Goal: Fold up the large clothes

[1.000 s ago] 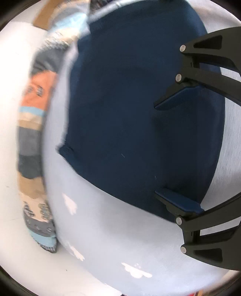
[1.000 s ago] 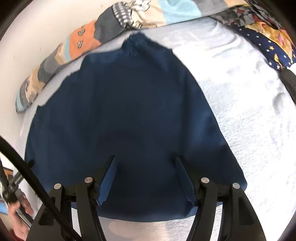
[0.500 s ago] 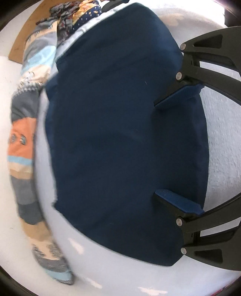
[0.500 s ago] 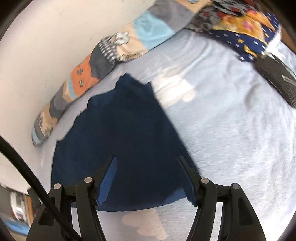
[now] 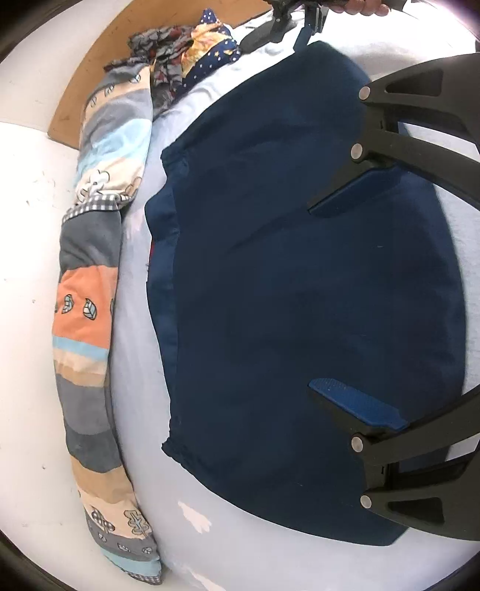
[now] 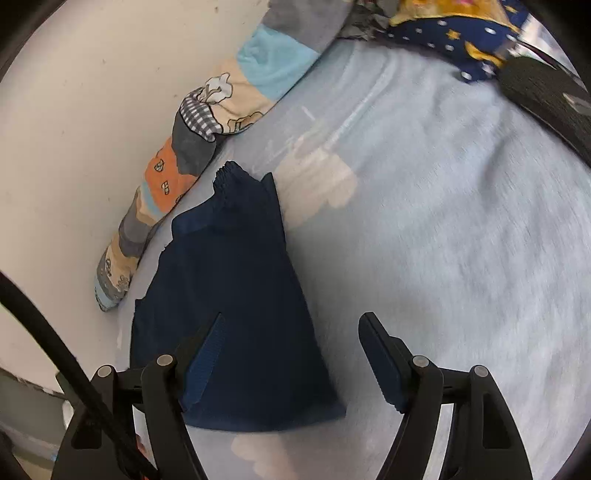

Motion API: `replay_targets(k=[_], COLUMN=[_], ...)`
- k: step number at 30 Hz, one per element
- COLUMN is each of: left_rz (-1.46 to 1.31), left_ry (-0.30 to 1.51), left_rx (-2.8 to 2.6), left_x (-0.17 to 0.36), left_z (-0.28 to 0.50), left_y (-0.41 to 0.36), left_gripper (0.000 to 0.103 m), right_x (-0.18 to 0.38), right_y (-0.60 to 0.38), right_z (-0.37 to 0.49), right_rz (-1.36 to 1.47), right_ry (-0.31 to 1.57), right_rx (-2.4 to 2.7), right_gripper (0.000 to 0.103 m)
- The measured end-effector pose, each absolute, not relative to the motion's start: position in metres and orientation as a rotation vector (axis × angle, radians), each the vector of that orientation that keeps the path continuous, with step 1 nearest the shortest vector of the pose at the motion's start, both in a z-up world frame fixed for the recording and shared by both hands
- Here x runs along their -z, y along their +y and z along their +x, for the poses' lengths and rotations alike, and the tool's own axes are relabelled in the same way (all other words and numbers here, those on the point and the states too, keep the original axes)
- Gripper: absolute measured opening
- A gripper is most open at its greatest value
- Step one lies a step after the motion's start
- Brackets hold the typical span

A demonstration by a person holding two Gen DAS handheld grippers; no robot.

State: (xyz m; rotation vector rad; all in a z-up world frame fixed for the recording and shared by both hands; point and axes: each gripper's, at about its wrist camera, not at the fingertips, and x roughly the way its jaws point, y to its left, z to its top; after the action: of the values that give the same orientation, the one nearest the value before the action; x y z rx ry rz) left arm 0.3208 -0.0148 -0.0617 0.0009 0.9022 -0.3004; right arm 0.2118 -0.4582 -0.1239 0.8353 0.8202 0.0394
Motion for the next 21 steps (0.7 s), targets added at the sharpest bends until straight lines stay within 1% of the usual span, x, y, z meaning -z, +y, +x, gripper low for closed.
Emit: replay_targets(k=[5, 9, 10, 11, 13, 15, 19, 21], left_rz=[-0.022, -0.009, -0.016, 0.006, 0.035, 0.015, 0.022, 0.017], left_ry=[0.919, 1.042, 1.039, 0.991, 0.969, 0.959, 0.942, 0.943], left_rx=[0.257, 0.196, 0.194, 0.181, 0.174, 0.175, 0.19, 0.196], left_x=[0.06, 0.097, 0.107, 0.108, 0.108, 0.108, 0.111, 0.112], left_z=[0.361, 0.397, 0.401, 0.399, 0.396, 0.394, 0.392, 0.392], left_y=[-0.024, -0.024, -0.021, -0.022, -0.025, -0.023, -0.02, -0.019], left_gripper=[0.088, 0.088, 0.09, 0.092, 0.092, 0.092, 0.092, 0.092], right_x=[0.136, 0.145, 0.147, 0.147, 0.146, 0.144, 0.148, 0.147], right_y=[-0.466, -0.456, -0.451, -0.447, -0.435, -0.423, -0.409, -0.41], right_z=[0.246, 0.279, 0.288, 0.295, 0.311, 0.325, 0.348, 0.351], right_rz=[0.864, 0.813, 0.775, 0.724, 0.652, 0.579, 0.506, 0.498], right_ry=[0.839, 0.904, 0.932, 0.949, 0.977, 0.994, 1.031, 1.036], right_rx=[-0.146, -0.233, -0.241, -0.237, -0.28, -0.32, -0.334, -0.337], right_gripper=[0.079, 0.078, 0.077, 0.073, 0.071, 0.064, 0.062, 0.056])
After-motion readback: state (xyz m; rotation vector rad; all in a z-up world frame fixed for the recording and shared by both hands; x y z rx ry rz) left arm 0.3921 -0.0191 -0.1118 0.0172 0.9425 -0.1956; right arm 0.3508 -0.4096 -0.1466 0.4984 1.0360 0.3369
